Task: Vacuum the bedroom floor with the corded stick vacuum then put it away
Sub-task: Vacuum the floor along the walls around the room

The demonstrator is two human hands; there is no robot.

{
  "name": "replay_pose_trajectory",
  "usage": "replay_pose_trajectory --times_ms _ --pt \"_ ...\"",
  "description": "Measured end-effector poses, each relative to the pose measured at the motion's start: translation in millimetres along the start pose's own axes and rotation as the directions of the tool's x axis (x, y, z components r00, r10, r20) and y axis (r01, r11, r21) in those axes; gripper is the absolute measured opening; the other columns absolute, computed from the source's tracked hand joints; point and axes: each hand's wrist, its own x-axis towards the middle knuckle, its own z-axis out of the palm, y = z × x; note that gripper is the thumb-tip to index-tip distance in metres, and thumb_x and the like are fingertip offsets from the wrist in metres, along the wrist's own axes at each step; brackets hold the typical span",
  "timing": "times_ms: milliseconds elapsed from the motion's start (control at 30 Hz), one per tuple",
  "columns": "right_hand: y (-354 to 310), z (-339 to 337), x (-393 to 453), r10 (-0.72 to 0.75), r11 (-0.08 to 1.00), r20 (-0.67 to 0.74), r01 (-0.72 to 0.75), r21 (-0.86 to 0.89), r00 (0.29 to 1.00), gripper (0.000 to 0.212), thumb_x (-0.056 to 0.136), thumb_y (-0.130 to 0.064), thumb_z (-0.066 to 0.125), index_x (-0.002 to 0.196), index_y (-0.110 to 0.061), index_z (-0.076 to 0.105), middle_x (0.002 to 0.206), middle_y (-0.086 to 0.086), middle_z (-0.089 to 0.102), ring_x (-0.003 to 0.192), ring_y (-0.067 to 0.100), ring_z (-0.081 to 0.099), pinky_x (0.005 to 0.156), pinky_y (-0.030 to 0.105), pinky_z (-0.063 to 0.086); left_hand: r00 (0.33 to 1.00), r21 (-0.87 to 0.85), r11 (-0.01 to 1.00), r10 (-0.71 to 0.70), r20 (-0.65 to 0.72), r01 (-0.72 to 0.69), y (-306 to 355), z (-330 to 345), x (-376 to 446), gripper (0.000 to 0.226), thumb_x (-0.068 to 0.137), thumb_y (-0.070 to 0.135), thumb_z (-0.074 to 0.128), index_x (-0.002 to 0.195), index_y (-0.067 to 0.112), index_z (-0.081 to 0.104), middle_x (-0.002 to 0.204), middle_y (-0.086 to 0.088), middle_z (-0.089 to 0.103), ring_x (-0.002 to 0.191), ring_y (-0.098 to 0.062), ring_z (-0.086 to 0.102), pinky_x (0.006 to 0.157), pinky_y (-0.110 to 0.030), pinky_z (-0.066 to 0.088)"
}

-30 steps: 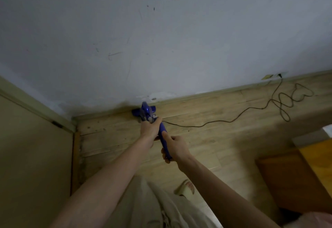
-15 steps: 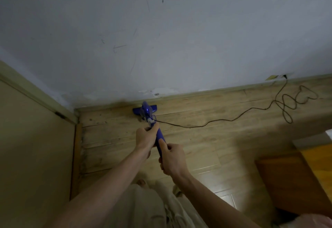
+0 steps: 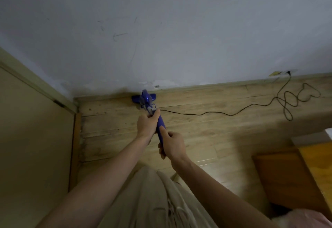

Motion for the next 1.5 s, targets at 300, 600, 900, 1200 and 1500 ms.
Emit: replay_pose_trajectory --times_ms 300,600,900,1200,1500 --pt "9.2 -4.3 -12.2 -0.038 0.998 0.020 0.039 -0.038 0.999 0.033 0.101 -0.035 0.046 0.089 -0.008 0.063 0.063 0.003 0.057 0.044 0.008 0.049 0.042 0.020 0.040 0.999 -0.232 0.973 -0.018 -0.043 0.007 -15.8 -0.1 -19.1 0.022 0.090 0.027 0.065 0.086 0.005 0.068 0.075 -0.005 0.063 0.071 -0.016 0.058 0.067 -0.029 0.049" --pt "-7.5 19.6 6.8 -0.001 0.999 0.008 0.001 -0.037 1.000 0.037 0.101 -0.038 0.043 0.098 -0.007 0.063 0.069 0.006 0.059 0.050 0.012 0.051 0.045 0.024 0.041 0.999 -0.161 0.986 -0.051 -0.015 0.048 2.6 -14.1 7.0 0.027 0.088 0.032 0.066 0.093 0.006 0.066 0.084 -0.005 0.065 0.078 -0.019 0.062 0.067 -0.030 0.053" --pt "-6.8 13.2 -3.8 -0.006 0.999 0.000 0.006 -0.032 1.000 0.038 0.102 -0.037 0.043 0.096 -0.005 0.063 0.066 0.005 0.057 0.047 0.011 0.049 0.041 0.023 0.040 0.998 -0.139 0.989 -0.051 0.034 0.055 1.7 -17.6 0.0 0.029 0.090 0.030 0.064 0.100 0.003 0.066 0.089 -0.008 0.065 0.080 -0.019 0.063 0.061 -0.028 0.050" --pt "7.1 22.5 -4.7 0.001 0.999 -0.016 -0.002 -0.041 1.000 0.034 0.102 -0.037 0.042 0.099 -0.009 0.061 0.070 0.006 0.059 0.047 0.009 0.049 0.041 0.021 0.040 0.996 -0.068 0.995 -0.068 0.058 0.071 -6.4 -20.8 0.0 0.027 0.092 0.031 0.061 0.105 0.007 0.061 0.101 -0.009 0.065 0.090 -0.023 0.063 0.072 -0.033 0.054" --pt "4.3 30.5 -5.3 0.009 1.000 -0.040 -0.009 -0.023 0.999 0.036 0.101 -0.040 0.043 0.091 -0.011 0.061 0.067 0.005 0.058 0.047 0.011 0.049 0.043 0.025 0.041 0.997 -0.006 0.999 -0.049 0.055 0.050 -6.2 -26.8 5.6 0.035 0.091 0.033 0.063 0.110 0.003 0.064 0.104 -0.012 0.067 0.094 -0.026 0.065 0.079 -0.038 0.057"
